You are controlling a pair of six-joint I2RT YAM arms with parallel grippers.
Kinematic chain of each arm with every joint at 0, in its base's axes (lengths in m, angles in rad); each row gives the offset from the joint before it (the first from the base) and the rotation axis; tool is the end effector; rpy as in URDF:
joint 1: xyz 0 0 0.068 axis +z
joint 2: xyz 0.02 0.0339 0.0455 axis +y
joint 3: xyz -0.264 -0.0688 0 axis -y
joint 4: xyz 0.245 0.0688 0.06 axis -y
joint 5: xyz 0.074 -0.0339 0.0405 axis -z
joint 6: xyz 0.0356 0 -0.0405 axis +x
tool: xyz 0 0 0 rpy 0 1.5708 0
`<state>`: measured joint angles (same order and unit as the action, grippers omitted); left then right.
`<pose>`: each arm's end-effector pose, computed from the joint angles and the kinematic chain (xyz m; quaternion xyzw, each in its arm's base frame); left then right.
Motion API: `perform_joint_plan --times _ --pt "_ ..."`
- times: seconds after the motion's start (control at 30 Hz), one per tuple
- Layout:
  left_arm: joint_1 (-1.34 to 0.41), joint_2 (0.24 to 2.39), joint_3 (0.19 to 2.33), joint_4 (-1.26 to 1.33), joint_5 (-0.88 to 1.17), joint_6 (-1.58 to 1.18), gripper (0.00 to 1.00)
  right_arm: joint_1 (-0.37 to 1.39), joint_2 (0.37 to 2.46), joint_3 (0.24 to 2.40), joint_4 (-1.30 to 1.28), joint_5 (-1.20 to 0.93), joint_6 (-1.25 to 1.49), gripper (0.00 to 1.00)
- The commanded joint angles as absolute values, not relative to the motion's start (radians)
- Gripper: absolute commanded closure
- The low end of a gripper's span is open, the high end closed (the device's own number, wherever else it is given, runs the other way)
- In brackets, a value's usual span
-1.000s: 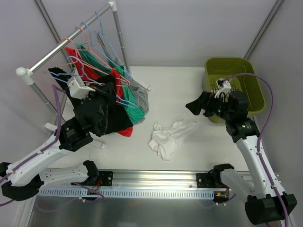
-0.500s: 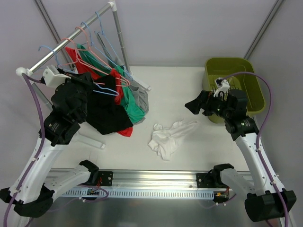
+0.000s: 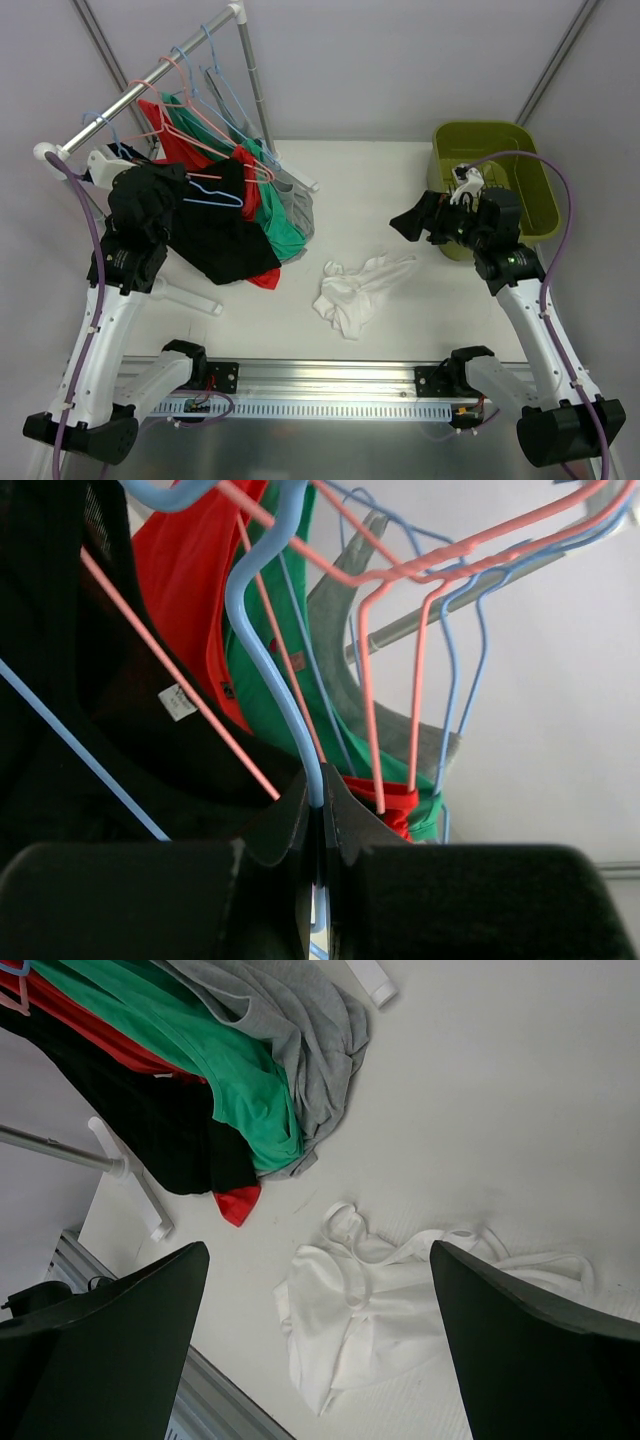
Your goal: Remove the tank top from the hanger
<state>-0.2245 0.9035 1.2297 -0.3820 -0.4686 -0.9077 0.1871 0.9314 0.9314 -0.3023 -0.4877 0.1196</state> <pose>0.1743 -0.0233 0.4503 -0.3870 0.6124 -0.2161 0.6545 0.2014 0.0551 0.3540 -0.1694 0.7764 0.2800 0.5386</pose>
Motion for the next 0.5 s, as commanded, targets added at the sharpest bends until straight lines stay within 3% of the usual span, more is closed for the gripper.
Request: perform_joint_plan --times 0.0,0.23,0.27,0.3,0.37,0.4,0.47 --pt "-0.210 0.876 1.181 -0.365 -0.414 -0.969 1.00 0.195 0.943 0.977 -0.285 -0.515 0.117 0.01" --pt "-0.210 0.798 1.106 -0.365 -0.437 -1.000 0.97 0.215 0.956 0.986 -0.299 -0.577 0.069 0.01" --pt "-0.210 0.795 1.109 -0.365 -0.436 -0.988 0.89 0.236 0.969 0.994 -0.308 -0.580 0.058 0.00" --pt "-0.210 0.790 1.114 -0.365 -0.434 -0.982 0.75 0.251 0.979 1.000 -0.320 -0.566 0.045 0.01" --pt "-0.210 0.775 1.123 -0.365 -0.430 -0.968 0.60 0.317 1.017 1.020 -0.377 -0.531 -0.001 0.01" --pt "-0.210 0.770 1.127 -0.367 -0.428 -0.962 0.37 0.343 1.031 1.026 -0.417 -0.479 -0.035 0.01" --pt "-0.210 0.759 1.149 -0.365 -0.420 -0.937 0.18 0.420 1.063 1.032 -0.452 -0.421 -0.081 0.01"
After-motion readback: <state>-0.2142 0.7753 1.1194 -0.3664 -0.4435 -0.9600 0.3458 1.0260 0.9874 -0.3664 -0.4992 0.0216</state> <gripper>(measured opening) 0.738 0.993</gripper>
